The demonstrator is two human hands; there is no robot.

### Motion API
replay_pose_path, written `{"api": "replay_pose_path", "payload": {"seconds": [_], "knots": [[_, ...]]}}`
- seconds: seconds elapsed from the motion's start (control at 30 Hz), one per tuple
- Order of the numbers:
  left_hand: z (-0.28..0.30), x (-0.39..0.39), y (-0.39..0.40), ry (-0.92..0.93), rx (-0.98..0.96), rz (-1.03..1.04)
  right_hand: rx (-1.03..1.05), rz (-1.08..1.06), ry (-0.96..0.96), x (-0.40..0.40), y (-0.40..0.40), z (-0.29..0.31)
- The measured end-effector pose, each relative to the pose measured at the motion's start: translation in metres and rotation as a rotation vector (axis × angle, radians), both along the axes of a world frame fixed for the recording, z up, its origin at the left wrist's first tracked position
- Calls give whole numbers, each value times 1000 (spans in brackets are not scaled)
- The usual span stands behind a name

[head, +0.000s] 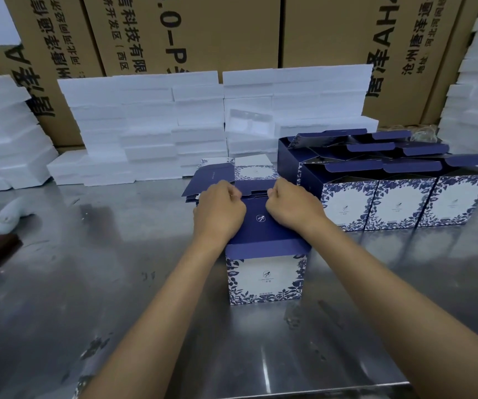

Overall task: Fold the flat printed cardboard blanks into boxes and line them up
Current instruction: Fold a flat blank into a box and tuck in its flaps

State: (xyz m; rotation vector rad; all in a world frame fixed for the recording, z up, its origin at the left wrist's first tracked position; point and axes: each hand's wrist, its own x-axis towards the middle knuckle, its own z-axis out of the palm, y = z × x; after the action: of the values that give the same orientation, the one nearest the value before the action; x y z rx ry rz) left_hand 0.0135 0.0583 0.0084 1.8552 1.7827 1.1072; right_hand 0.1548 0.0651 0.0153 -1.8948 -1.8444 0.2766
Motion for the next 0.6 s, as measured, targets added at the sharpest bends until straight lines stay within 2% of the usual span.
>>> {"api": "replay_pose_path", "payload": {"seconds": [0.13, 0.27, 0.33, 0.4, 0.5, 0.6], "knots": [[4, 1, -4, 130, 201, -102, -17, -32, -35, -2, 0, 2], [6, 0, -15, 328, 255, -205, 32, -91, -159, -4, -4, 3], [0, -6, -24, 270, 247, -248, 166, -39, -243, -6, -8, 6], [-10, -12, -33, 132, 267, -267, 324, 122, -237, -8, -14, 10], [-26, -12, -44, -40, 373, -187, 387, 308, -194, -11, -30, 15], [-32, -6, -51, 3, 566, -84, 522, 346, -196, -11, -47, 8]]}}
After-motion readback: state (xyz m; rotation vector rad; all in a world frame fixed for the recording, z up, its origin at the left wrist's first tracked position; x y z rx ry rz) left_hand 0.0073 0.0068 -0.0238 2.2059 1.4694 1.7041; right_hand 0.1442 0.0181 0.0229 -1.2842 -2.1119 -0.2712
